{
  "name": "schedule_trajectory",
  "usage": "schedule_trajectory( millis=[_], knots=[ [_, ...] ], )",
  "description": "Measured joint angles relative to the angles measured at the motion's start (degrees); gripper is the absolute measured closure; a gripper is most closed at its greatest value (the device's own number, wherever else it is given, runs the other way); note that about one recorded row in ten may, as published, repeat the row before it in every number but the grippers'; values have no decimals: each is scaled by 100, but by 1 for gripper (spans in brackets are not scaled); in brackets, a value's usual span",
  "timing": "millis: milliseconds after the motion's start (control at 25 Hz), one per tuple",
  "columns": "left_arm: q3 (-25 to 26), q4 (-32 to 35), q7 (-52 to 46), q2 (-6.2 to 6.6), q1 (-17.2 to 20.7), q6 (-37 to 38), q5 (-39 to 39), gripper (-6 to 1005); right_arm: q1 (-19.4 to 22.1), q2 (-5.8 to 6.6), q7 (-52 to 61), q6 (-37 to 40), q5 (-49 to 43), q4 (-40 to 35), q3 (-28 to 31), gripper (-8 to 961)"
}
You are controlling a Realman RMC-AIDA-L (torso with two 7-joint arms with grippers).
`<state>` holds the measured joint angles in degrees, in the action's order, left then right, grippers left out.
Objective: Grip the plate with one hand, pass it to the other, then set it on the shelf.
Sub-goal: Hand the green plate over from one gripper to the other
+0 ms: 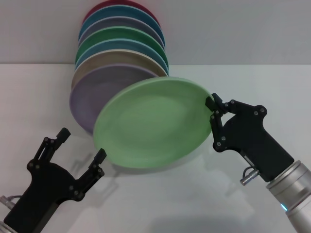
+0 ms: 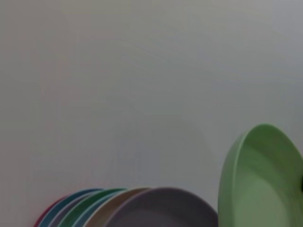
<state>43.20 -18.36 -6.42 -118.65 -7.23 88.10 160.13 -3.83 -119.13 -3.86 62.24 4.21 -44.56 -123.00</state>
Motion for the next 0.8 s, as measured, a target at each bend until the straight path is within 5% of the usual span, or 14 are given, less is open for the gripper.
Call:
schedule_trajectory(
  millis=[800],
  knots=[
    [25, -934, 516, -9, 245, -982, -140, 130, -102, -24, -8, -38, 10, 107, -31, 936]
  ],
)
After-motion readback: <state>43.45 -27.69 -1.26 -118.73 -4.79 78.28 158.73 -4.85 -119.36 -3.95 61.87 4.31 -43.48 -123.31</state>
